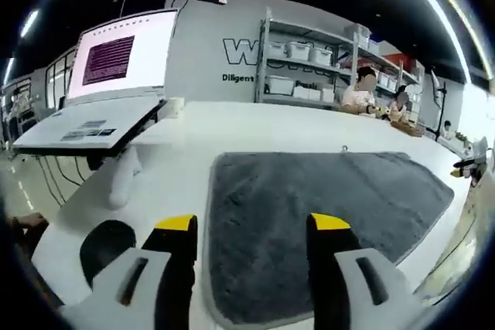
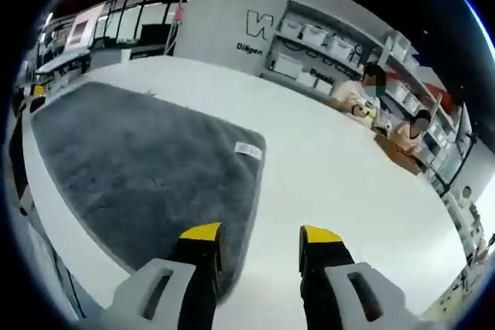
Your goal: Open the folded towel by lifting each exposed corner and separating the folded layers until the towel lies flat within the target outline without major curled edges
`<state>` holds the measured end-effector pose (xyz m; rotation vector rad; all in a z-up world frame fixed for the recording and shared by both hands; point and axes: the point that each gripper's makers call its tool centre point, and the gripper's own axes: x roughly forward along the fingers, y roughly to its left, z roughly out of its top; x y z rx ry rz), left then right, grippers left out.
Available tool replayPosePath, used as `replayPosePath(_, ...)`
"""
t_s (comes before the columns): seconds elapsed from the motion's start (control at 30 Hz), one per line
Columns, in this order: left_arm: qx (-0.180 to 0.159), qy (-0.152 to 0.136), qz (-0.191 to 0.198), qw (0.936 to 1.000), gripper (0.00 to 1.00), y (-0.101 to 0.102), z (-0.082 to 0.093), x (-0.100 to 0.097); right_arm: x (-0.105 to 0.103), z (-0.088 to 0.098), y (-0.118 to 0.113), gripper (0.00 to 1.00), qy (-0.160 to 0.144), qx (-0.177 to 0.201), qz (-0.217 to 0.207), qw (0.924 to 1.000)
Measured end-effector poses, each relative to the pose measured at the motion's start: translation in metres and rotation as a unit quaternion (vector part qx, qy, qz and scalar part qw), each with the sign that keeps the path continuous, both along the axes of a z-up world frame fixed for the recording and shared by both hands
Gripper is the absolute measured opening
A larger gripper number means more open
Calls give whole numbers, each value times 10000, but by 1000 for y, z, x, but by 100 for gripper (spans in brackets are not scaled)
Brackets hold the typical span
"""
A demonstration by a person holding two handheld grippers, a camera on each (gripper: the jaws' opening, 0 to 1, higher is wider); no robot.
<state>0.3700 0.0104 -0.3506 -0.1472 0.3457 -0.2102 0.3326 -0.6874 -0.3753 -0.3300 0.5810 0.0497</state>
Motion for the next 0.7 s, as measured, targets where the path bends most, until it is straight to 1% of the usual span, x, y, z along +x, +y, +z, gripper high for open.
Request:
replayPosePath(0.07,-47,-24,-66,10000,54,-2,4,4,8,3,-1,31,-28,45,51,10000)
replayPosePath(0.1,-123,-56,-267,9996,54,-9,13,16,18,9,0,29,-138,185,130,9996)
replayPosePath(0.17,-100,-80,-378,9992,53,-14,19,25,27,13,-1,28,-187,312,160,9992)
replayPosePath(0.2,-25,-82,-429,9990,53,-16,22,33,37,17,-3,28,-203,341,182,9990)
replayPosePath(0.23,23,-87,-455,9989,52,-17,23,36,43,19,-3,27,-202,321,204,9991)
replayPosePath(0.3,190,-73,-537,9983,51,-20,27,54,53,22,-5,25,-199,282,249,9991)
replayPosePath(0.33,213,-73,-579,9981,51,-21,28,63,61,24,-6,24,-190,277,268,9991)
replayPosePath(0.37,219,-80,-592,9980,49,-21,28,66,64,25,-6,24,-189,281,273,9991)
replayPosePath(0.43,197,-77,-639,9977,46,-23,28,80,66,25,-6,22,-190,291,286,9990)
replayPosePath(0.47,186,-76,-662,9976,45,-24,28,87,81,27,-2,21,-193,566,413,9974)
replayPosePath(0.5,195,-57,-665,9976,44,-24,27,90,84,27,-2,21,-192,580,424,9972)
replayPosePath(0.6,223,-1,-673,9975,45,-25,25,97,91,28,-2,20,-190,623,455,9968)
replayPosePath(0.67,427,67,-650,9970,47,-21,21,106,104,26,-1,19,-120,626,482,9968)
replayPosePath(0.7,452,91,-622,9970,47,-20,21,109,107,25,-1,18,-105,623,481,9968)
